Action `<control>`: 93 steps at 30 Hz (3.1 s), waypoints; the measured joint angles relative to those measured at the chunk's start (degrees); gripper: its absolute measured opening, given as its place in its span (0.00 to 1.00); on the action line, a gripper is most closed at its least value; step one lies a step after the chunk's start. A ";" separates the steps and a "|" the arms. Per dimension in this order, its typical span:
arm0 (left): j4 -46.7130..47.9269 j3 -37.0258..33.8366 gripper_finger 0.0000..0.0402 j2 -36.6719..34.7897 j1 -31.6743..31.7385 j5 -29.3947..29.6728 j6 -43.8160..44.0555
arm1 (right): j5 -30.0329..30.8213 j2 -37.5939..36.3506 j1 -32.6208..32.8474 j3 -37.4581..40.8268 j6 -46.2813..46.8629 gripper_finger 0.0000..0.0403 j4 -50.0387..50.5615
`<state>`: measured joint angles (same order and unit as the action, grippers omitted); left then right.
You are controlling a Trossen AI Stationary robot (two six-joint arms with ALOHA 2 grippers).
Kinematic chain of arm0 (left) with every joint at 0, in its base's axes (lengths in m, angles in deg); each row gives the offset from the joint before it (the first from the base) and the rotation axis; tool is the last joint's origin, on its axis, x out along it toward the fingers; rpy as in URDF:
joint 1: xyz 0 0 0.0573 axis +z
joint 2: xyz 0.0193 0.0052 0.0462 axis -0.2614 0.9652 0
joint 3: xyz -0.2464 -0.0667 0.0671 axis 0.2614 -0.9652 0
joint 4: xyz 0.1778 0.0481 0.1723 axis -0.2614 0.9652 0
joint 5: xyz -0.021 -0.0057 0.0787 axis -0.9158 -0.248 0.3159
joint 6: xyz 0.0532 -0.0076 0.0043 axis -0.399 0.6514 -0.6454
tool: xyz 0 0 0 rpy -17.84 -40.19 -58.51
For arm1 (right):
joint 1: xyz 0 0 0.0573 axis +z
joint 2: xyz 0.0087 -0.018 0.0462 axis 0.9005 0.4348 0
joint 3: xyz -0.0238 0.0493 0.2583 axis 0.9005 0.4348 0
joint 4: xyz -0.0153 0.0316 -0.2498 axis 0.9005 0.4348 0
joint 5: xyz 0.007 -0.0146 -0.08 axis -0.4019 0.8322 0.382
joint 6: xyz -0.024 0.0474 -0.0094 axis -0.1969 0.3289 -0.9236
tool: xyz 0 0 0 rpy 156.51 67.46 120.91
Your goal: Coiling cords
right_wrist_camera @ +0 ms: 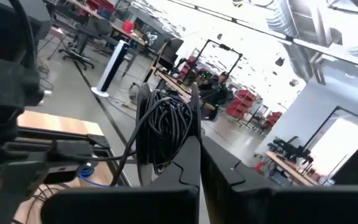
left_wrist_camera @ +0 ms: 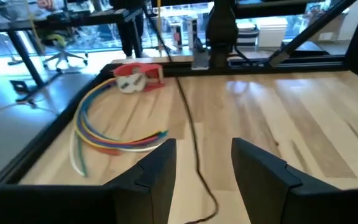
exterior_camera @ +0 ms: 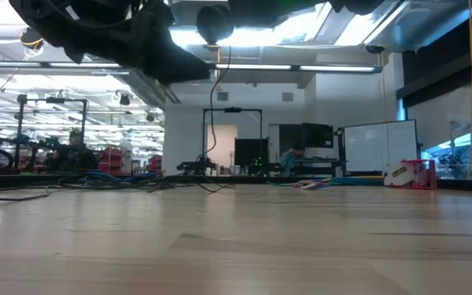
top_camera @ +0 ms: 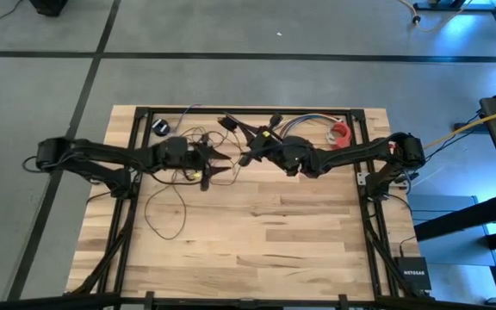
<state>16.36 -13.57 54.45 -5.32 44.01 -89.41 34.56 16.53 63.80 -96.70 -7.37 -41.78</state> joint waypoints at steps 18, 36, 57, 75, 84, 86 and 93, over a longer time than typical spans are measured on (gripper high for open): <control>-7.80 0.28 0.28 8.62 -1.54 4.02 5.73 | -1.43 0.00 -0.35 0.01 -3.69 0.01 -0.75; -5.03 -0.07 0.01 8.55 5.50 12.89 -3.28 | -1.56 0.04 3.61 0.07 -5.59 0.01 -4.41; -3.63 -0.09 0.01 7.67 7.44 16.88 -7.39 | -6.84 0.09 4.68 0.07 -4.16 0.01 -2.79; 13.49 -0.13 0.00 -19.87 12.10 26.86 -16.23 | -1.19 0.04 5.09 0.00 -9.75 0.01 5.74; 15.27 -0.13 0.00 -29.21 11.66 21.49 -11.26 | -4.34 1.05 0.79 -0.02 -5.67 0.01 9.19; 14.62 -0.13 0.01 -29.20 11.53 18.93 -9.55 | -5.31 1.45 -0.34 -0.02 -3.98 0.01 9.79; 14.34 -0.13 0.01 -26.11 11.53 13.51 -4.19 | -8.29 2.84 -3.09 0.00 0.92 0.01 9.62</control>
<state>30.70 -13.70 28.34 6.21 57.52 -93.60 26.27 19.37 60.71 -96.70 -6.45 -32.16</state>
